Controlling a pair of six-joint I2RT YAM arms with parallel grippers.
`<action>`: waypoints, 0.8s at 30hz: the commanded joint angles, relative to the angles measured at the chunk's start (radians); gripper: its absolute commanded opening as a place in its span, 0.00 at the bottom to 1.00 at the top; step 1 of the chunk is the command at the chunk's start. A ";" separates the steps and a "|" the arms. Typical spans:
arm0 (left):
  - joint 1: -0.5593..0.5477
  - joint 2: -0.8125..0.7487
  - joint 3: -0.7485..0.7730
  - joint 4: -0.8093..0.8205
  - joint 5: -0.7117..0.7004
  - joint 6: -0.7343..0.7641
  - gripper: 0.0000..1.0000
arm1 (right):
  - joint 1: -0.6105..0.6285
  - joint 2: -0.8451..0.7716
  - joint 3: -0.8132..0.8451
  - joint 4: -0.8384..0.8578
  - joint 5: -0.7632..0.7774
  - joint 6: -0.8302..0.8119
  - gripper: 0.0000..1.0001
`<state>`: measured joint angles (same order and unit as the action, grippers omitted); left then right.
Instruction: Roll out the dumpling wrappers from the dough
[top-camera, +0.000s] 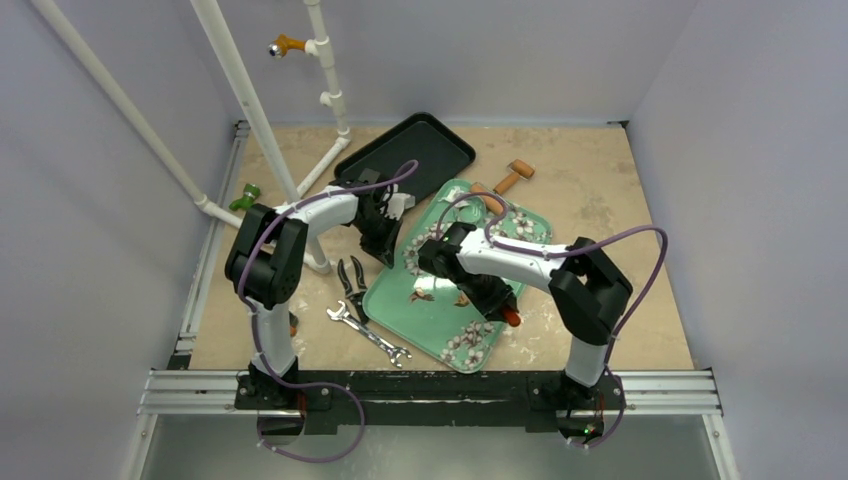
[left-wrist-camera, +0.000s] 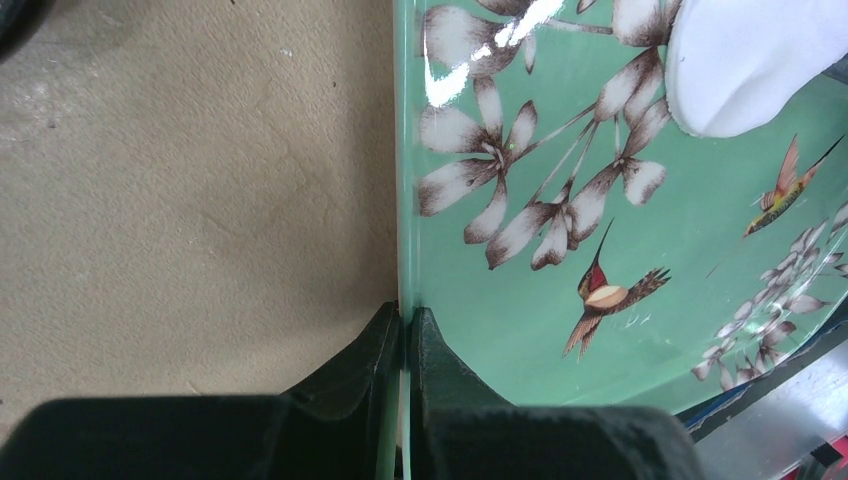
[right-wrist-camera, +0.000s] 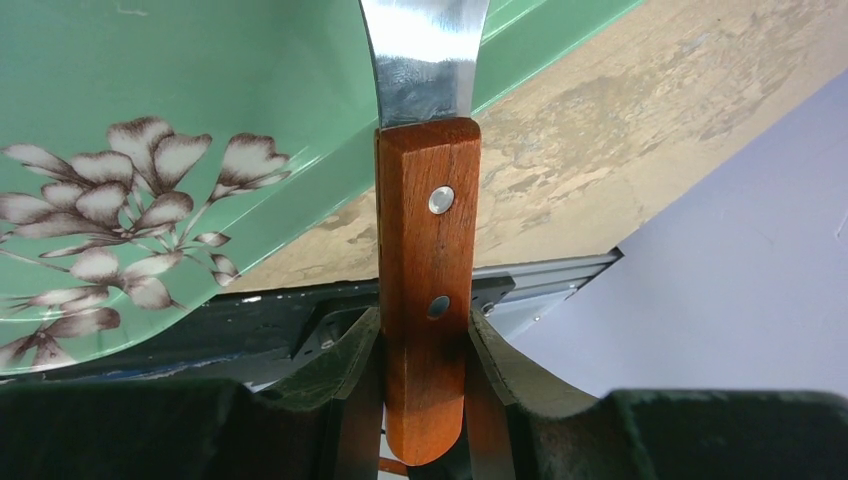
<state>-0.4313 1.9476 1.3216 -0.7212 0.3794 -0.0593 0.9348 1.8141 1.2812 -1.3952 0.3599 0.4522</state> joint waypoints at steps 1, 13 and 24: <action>0.010 -0.068 -0.006 0.000 0.034 -0.009 0.00 | -0.003 0.016 0.064 0.128 0.066 0.028 0.00; 0.009 -0.066 -0.013 0.008 0.041 -0.015 0.00 | -0.070 -0.014 0.041 0.177 0.115 0.029 0.00; 0.006 -0.065 -0.015 0.008 0.041 -0.016 0.00 | -0.068 0.009 0.033 0.200 0.129 0.006 0.00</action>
<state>-0.4213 1.9438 1.3106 -0.6971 0.3794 -0.0669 0.8764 1.8297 1.2926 -1.2907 0.4103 0.4507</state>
